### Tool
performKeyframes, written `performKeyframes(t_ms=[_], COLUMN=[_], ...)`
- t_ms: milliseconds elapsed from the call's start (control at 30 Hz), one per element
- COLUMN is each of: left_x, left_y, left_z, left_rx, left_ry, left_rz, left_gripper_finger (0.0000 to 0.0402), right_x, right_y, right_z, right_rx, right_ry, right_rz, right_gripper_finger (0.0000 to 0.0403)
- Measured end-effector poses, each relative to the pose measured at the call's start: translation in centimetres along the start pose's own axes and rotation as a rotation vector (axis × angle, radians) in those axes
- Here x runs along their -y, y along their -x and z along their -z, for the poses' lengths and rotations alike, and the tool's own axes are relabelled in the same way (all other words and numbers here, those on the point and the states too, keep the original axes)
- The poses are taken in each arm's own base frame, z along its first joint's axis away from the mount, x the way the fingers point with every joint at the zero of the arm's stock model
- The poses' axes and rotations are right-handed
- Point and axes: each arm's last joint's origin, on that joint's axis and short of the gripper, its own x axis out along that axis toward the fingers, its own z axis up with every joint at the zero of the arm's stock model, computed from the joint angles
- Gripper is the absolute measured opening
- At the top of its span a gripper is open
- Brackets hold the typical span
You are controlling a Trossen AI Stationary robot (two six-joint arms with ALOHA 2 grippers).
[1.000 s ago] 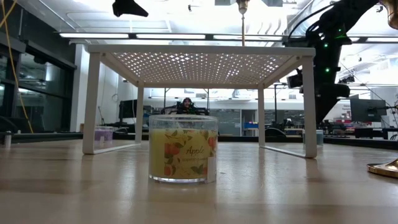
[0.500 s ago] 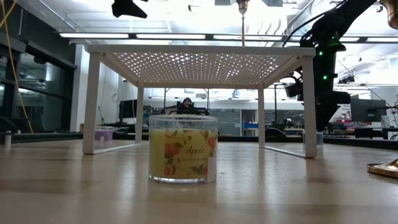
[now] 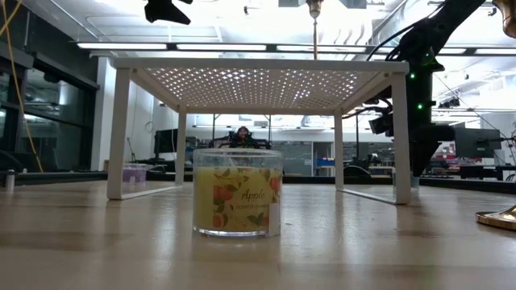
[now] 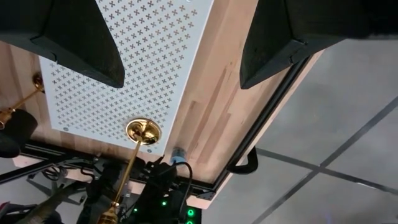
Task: Pick & Place candle stick holders
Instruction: Put the blue scented candle on the shelf
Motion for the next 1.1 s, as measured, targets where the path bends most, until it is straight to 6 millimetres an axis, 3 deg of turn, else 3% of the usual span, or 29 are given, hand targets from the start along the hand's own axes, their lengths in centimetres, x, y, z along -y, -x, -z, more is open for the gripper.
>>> performKeyframes(t_ms=[533, 933, 1100], left_x=[0.0, 0.0, 0.0], left_y=[0.0, 0.0, 0.0], left_z=[0.0, 0.0, 0.0], left_rx=[0.000, 0.000, 0.000], left_ry=[0.001, -0.001, -0.003], left_rz=[0.001, 0.001, 0.001], left_gripper_finger=[0.0314, 0.0314, 0.0314], right_x=[0.1, -0.3, -0.7], right_y=[0.1, 0.2, 1.4], right_z=[0.0, 0.1, -0.3], right_rx=[-0.003, -0.025, -0.064], right_ry=[-0.004, -0.061, -0.052], right_rz=[0.013, -0.004, -0.054], right_gripper_finger=[0.0011, 0.0002, 0.0001])
